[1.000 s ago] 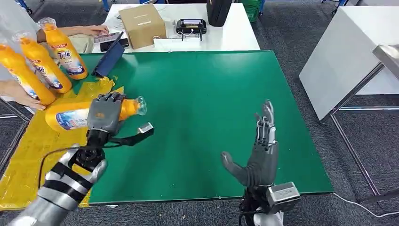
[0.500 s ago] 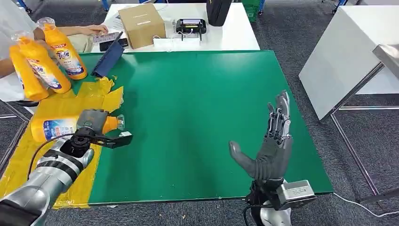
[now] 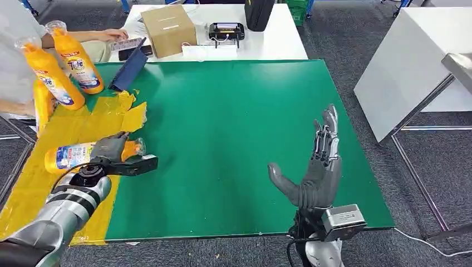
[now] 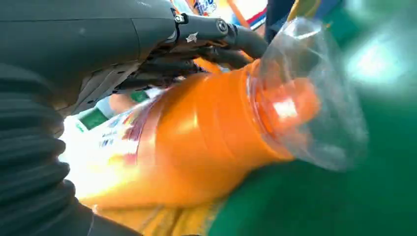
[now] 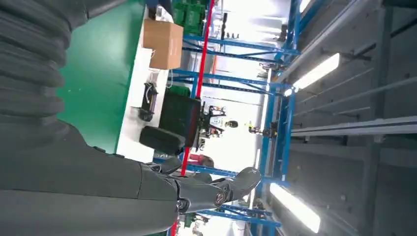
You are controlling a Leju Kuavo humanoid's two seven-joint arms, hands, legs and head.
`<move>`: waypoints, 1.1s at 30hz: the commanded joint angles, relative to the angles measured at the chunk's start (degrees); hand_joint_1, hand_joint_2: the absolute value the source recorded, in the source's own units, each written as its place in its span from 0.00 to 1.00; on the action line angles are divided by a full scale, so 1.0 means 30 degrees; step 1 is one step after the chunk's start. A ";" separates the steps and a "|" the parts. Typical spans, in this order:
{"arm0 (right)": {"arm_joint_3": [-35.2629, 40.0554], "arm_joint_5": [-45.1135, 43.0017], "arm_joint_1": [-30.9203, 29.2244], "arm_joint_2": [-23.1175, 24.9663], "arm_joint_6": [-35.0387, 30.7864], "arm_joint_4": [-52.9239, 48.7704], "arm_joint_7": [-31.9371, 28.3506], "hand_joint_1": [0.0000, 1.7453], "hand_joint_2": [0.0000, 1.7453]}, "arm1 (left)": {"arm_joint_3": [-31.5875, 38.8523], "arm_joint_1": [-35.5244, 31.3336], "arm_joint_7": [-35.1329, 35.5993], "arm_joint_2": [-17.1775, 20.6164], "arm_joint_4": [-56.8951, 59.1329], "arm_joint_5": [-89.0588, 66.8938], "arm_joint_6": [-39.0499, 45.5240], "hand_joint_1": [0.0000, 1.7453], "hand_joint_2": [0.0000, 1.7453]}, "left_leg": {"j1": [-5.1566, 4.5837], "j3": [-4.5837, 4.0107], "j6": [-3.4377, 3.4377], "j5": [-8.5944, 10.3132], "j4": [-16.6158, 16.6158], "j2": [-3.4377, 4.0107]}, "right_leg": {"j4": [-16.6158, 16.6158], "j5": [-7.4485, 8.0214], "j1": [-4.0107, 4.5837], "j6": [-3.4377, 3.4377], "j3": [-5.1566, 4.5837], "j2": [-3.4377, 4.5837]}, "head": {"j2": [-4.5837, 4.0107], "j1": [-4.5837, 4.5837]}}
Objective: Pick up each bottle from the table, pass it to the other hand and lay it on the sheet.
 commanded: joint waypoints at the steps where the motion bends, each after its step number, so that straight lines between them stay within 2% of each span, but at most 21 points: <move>1: -0.0544 0.0420 0.0122 -0.0572 -0.0102 0.1149 0.0281 0.00 1.00 | 0.1417 0.1349 -0.0926 -0.0839 -0.1778 0.0903 0.1212 0.00 1.00 | 0.0009 0.0061 -0.0007 -0.0021 -0.0019 -0.0021 | -0.0025 -0.0020 -0.0001 -0.0009 0.0063 0.0042 | 0.0000 0.0000; 7: -0.0640 0.0569 0.0254 -0.0558 -0.0078 0.1098 0.0363 0.00 1.00 | 0.1385 0.1768 -0.0990 -0.0863 -0.2573 0.0913 0.1440 0.00 1.00 | 0.0018 0.0083 -0.0013 -0.0048 0.0003 -0.0036 | -0.0012 -0.0044 0.0002 -0.0018 0.0086 0.0065 | 0.0000 0.0000; 9: -0.0842 0.0871 0.0515 -0.0541 -0.0097 0.1043 0.0492 0.00 1.00 | 0.1490 0.2572 -0.1181 -0.0925 -0.4153 0.1060 0.2076 0.00 1.00 | 0.0015 0.0105 -0.0017 -0.0055 -0.0004 -0.0043 | -0.0012 -0.0055 -0.0004 -0.0020 0.0105 0.0075 | 0.0000 0.0000; 11: -0.1055 0.1187 0.0965 -0.0647 -0.0154 0.0890 0.0520 0.00 1.00 | 0.1834 0.4059 -0.2015 -0.1085 -0.7060 0.1644 0.4103 0.00 1.00 | 0.0013 0.0063 -0.0011 -0.0031 -0.0012 -0.0031 | -0.0022 -0.0028 -0.0001 -0.0013 0.0062 0.0053 | 0.0000 0.0000; 13: -0.1353 0.1984 0.2012 -0.0897 -0.0438 0.0479 0.0509 0.00 1.00 | 0.2879 0.7197 -0.4698 -0.1716 -1.2355 0.5356 0.5494 0.00 1.00 | 0.0005 0.0101 -0.0009 -0.0052 -0.0026 -0.0036 | -0.0038 -0.0050 -0.0012 -0.0011 0.0101 0.0065 | 0.0000 0.0007; 16: -0.2008 0.1886 0.3722 -0.1398 -0.0266 -0.0100 0.0476 0.00 1.00 | 0.3292 1.2205 -0.9126 -0.2406 -1.9766 1.3695 0.4142 0.00 1.00 | -0.0014 0.0091 0.0003 -0.0065 -0.0034 -0.0016 | -0.0044 -0.0053 -0.0027 0.0003 0.0086 0.0061 | 0.0000 -0.0007; 17: -0.2463 0.1728 0.4365 -0.1433 -0.0380 -0.0309 0.0348 0.00 1.00 | 0.3283 1.3711 -0.9902 -0.2636 -2.1448 1.4834 0.4077 0.00 1.00 | -0.0007 0.0172 -0.0001 -0.0126 -0.0034 -0.0015 | -0.0059 -0.0099 -0.0030 0.0000 0.0171 0.0107 | 0.0000 0.0000; 19: -0.2870 0.1658 0.4874 -0.1440 -0.0366 -0.0444 0.0156 0.00 1.00 | 0.3065 1.4596 -1.0245 -0.2754 -2.2320 1.5419 0.3933 0.00 1.00 | -0.0022 0.0094 -0.0005 -0.0131 -0.0014 0.0025 | -0.0037 -0.0085 -0.0047 0.0016 0.0085 0.0096 | 0.0000 0.0000; 22: -0.3486 0.1021 0.5424 -0.1428 0.0361 -0.0483 0.0657 0.00 1.00 | 0.2722 1.5528 -1.1038 -0.3024 -2.2981 1.6920 0.3198 0.00 1.00 | -0.0028 0.0152 -0.0007 -0.0239 0.0019 0.0022 | -0.0017 -0.0183 -0.0057 0.0033 0.0143 0.0137 | 0.0000 0.0007; 25: -0.3629 0.1009 0.5656 -0.1378 0.0362 -0.0561 0.0614 0.00 1.00 | 0.2521 1.5677 -1.1147 -0.3127 -2.2955 1.7141 0.3033 0.00 1.00 | -0.0040 0.0120 0.0012 -0.0256 0.0019 -0.0002 | -0.0007 -0.0201 -0.0057 0.0047 0.0112 0.0104 | 0.0000 -0.0007; 26: -0.3782 0.1031 0.5826 -0.1308 0.0333 -0.0659 0.0580 0.00 1.00 | 0.2185 1.5816 -1.1161 -0.3014 -2.2943 1.8576 0.1568 0.00 1.00 | -0.0034 0.0104 -0.0001 -0.0256 0.0019 -0.0016 | -0.0006 -0.0196 -0.0049 0.0046 0.0100 0.0089 | 0.0000 -0.0007; 29: -0.4238 0.1045 0.6370 -0.1292 0.0271 -0.0964 0.0538 0.00 1.00 | 0.1498 1.6180 -1.0748 -0.3016 -2.2498 1.9685 0.0060 0.00 1.00 | -0.0036 0.0099 0.0008 -0.0238 -0.0002 -0.0025 | -0.0022 -0.0187 -0.0053 0.0054 0.0089 0.0076 | 0.0000 -0.0007; 33: -0.4666 0.0710 0.6577 -0.1102 0.0397 -0.1033 0.0465 0.00 1.00 | 0.1075 1.6217 -1.0483 -0.3067 -2.1800 2.0351 -0.0435 0.00 1.00 | -0.0044 0.0102 0.0014 -0.0217 -0.0017 -0.0033 | -0.0030 -0.0173 -0.0059 0.0059 0.0087 0.0050 | 0.0000 -0.0007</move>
